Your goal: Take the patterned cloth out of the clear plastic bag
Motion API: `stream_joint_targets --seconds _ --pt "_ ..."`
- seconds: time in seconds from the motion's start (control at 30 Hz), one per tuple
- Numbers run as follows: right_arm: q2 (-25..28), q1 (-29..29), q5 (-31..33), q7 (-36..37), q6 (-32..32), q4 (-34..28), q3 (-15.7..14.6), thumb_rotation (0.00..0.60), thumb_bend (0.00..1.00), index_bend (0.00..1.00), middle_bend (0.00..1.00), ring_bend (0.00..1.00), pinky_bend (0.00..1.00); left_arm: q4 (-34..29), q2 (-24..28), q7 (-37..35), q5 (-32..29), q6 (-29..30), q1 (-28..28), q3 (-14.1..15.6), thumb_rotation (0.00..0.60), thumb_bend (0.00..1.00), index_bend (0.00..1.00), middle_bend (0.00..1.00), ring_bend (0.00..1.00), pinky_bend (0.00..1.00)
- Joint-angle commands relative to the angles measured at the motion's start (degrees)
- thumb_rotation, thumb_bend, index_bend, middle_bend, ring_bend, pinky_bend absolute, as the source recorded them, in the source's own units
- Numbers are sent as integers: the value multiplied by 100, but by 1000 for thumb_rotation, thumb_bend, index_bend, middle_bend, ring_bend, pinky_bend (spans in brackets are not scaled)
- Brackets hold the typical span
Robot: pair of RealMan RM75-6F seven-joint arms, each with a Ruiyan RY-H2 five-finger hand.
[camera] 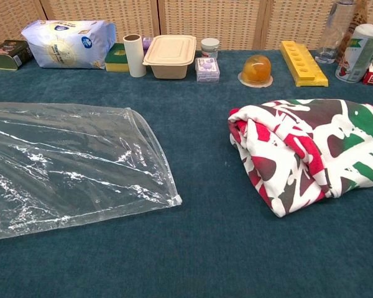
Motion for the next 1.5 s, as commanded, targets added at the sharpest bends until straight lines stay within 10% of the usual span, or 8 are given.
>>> stream_joint_targets --seconds 0.03,0.53,0.67,0.83,1.17,1.5 --pt "-12 -8 -42 32 -16 18 9 515 145 147 206 254 274 -557 397 415 263 -309 -33 221 403 0 0 60 0 48" --pt "-102 -256 -204 63 139 55 -54 510 145 154 205 250 263 -222 -169 274 898 1160 927 223 366 0 0 60 0 48" --pt "-127 -332 -274 82 203 73 -81 513 145 154 206 248 262 -264 8 325 928 803 1080 599 359 0 0 53 0 48" --pt "-97 -401 -354 169 282 93 -76 512 145 154 206 247 259 -432 139 438 1010 693 1133 646 554 0 0 37 0 48" --pt "-98 -458 -487 374 328 188 -66 510 145 154 205 247 259 -1147 748 272 1290 -249 778 927 548 0 0 25 0 48" --pt "-130 -500 -503 396 348 227 -20 514 145 154 206 247 259 -525 9 560 1393 1424 1388 168 561 0 0 25 0 48"
